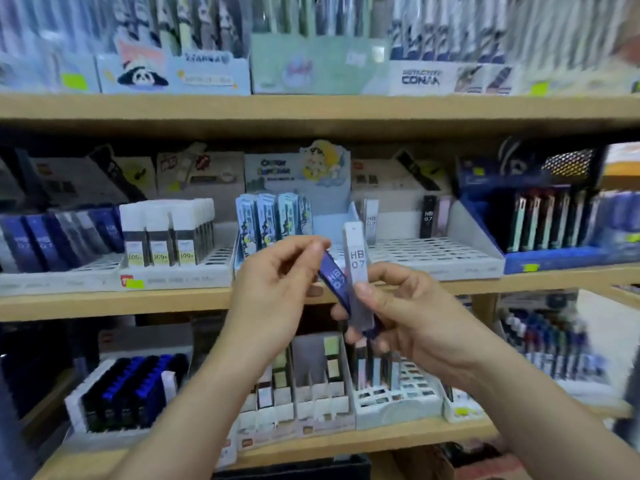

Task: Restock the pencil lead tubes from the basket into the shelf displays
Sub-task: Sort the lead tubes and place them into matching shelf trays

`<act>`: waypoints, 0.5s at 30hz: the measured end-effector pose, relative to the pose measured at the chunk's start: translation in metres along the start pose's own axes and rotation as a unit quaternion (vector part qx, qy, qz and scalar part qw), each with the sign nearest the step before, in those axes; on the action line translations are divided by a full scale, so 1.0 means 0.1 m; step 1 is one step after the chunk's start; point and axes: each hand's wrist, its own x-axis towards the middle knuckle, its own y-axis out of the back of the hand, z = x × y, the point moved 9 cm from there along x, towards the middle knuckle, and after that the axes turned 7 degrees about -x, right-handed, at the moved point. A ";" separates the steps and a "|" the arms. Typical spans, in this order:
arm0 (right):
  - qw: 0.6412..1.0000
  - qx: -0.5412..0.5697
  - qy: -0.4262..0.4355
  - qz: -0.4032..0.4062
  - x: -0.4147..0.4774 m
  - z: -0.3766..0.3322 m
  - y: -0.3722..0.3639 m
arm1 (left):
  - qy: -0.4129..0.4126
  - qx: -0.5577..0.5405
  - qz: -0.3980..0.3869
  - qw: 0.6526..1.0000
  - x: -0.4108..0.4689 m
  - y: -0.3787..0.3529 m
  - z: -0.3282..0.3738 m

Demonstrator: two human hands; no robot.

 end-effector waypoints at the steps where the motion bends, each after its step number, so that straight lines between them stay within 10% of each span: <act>1: 0.999 -0.026 0.013 0.015 -0.02 -0.07 0.13 | 0.001 -0.006 -0.010 1.000 0.05 -0.09 0.05; 15: 0.985 -0.111 0.058 0.116 -0.08 -0.18 1.24 | -0.017 0.102 -0.035 0.994 0.70 -1.07 0.38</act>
